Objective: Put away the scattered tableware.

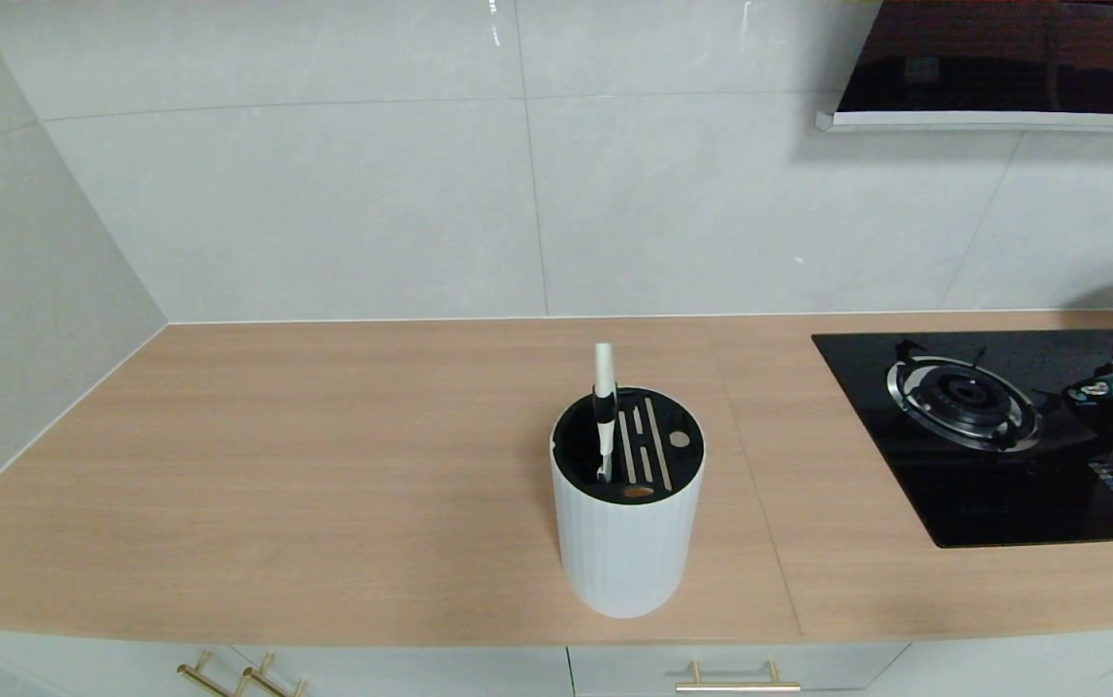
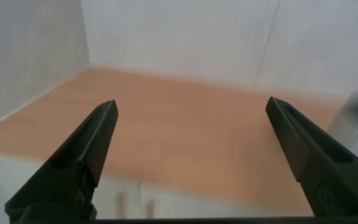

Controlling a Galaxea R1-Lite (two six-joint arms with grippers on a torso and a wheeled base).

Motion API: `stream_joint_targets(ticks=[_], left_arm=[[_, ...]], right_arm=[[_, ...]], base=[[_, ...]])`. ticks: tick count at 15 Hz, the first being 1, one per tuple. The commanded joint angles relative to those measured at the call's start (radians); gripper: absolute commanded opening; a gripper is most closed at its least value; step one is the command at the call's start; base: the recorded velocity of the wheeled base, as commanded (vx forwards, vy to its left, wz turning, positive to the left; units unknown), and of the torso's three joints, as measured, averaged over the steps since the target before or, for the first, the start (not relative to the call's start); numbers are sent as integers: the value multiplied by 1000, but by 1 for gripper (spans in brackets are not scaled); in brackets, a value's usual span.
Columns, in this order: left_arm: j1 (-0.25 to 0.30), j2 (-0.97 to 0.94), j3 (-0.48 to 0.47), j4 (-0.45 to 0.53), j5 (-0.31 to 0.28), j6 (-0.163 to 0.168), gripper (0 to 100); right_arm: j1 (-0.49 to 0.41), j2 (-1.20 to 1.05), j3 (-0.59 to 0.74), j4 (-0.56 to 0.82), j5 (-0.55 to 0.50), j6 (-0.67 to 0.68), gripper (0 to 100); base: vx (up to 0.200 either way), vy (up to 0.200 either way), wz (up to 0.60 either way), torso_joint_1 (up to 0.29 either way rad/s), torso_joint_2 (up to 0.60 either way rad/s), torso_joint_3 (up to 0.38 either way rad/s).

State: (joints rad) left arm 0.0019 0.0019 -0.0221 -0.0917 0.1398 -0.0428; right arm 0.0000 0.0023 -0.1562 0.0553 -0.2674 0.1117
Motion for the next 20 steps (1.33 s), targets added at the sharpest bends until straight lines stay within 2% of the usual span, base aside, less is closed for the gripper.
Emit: stream_joint_targets(ticks=[1,2,4,7,8,9,10,11,13,16,20], left_arm=[[3,-2,21,59,-22,1,100],[3,-2,19,59,-25,-3,100],[3,-2,21,58,-43,-14,100],[-11,29,21,61,-65,-5,100],[-14,53,22,75,-77,41,100],[-10,43,21,92,-108,67,100],[3,-2,21,95,-123,77,100],[3,1,21,95,-123,58,100],[3,0,21,92,-123,58,100],[3,0,21,92,-123,40,100],[3,0,21,92,-123,40,100]], right_arm=[[0,-1,102,-34,2,-15,100],[0,1,153,-78,4,-43,100],[0,-1,156,-97,22,-40,100],[0,1,156,-80,163,-56,100],[0,1,156,-63,188,-86,100],[0,1,156,-51,201,-113,100],[0,1,156,-51,209,-135,100],[0,1,156,-51,209,-132,100],[0,1,156,-51,209,-122,100],[0,1,156,-52,209,-119,100],[0,1,156,-54,209,-109,100]], base=[[0,0,0,0,0,0],[0,0,0,0,0,0],[0,0,0,0,0,0],[0,0,0,0,0,0],[0,0,0,0,0,0],[0,0,0,0,0,0],[0,0,0,0,0,0],[0,0,0,0,0,0],[0,0,0,0,0,0],[0,0,0,0,0,0],[0,0,0,0,0,0]])
